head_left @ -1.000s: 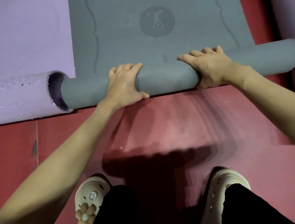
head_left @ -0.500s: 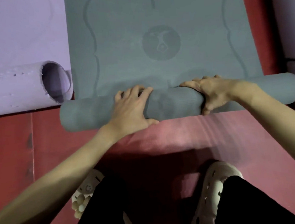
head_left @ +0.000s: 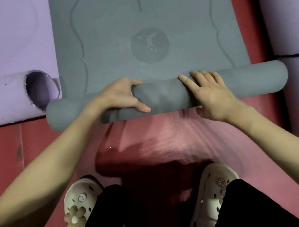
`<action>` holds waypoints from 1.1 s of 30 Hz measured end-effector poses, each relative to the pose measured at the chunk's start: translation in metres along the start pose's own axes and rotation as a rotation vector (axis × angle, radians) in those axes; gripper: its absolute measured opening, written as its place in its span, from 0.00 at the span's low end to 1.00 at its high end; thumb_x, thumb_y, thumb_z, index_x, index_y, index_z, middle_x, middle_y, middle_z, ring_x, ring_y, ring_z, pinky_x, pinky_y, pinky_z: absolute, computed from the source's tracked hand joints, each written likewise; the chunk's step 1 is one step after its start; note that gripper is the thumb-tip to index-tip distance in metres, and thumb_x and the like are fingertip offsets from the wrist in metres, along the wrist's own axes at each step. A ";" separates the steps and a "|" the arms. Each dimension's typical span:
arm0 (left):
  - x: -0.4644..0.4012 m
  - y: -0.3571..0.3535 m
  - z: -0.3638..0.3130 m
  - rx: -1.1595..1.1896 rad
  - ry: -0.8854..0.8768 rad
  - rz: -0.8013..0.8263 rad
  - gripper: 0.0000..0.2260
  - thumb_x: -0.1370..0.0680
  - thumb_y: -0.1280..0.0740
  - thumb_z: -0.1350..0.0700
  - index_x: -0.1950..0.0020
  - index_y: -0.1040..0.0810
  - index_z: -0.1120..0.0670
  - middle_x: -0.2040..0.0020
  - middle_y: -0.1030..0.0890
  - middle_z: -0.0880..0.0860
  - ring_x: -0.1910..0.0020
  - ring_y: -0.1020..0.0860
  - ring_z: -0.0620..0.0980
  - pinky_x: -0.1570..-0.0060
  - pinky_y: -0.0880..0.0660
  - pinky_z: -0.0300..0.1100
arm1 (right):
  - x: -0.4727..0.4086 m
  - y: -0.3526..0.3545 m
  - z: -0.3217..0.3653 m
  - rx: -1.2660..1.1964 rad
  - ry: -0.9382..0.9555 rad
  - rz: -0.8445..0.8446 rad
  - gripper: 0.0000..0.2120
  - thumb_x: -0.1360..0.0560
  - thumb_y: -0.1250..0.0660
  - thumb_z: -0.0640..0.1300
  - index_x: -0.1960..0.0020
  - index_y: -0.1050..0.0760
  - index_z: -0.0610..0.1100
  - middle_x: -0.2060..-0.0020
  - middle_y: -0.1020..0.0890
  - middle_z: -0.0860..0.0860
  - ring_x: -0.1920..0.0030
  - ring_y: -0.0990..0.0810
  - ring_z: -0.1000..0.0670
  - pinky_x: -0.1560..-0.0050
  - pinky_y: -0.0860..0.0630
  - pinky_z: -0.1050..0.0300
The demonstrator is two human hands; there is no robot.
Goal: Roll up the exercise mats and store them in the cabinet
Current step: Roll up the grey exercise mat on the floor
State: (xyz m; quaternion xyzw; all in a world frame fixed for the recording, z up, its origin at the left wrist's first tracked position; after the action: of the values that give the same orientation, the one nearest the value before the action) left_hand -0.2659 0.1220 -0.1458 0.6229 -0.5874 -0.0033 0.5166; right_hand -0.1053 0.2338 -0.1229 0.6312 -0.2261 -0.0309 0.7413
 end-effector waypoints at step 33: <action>0.003 0.016 -0.014 -0.531 -0.115 -0.374 0.44 0.26 0.38 0.34 0.21 0.53 0.55 0.23 0.46 0.60 0.23 0.48 0.57 0.28 0.53 0.66 | -0.072 0.012 -0.006 0.021 -0.015 -0.084 0.54 0.42 0.22 0.60 0.24 0.43 0.47 0.31 0.32 0.46 0.32 0.34 0.41 0.32 0.44 0.43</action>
State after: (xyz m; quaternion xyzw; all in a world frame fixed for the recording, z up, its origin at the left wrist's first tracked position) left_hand -0.2682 0.1322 -0.1277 0.5622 -0.4696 -0.2864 0.6175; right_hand -0.1706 0.2661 -0.1336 0.6476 -0.2052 -0.0643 0.7310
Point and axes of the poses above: each hand's wrist, its own x-axis away from the middle knuckle, its own y-axis out of the back of the hand, z = x × y, the point moved 10 cm from there along -x, towards the middle knuckle
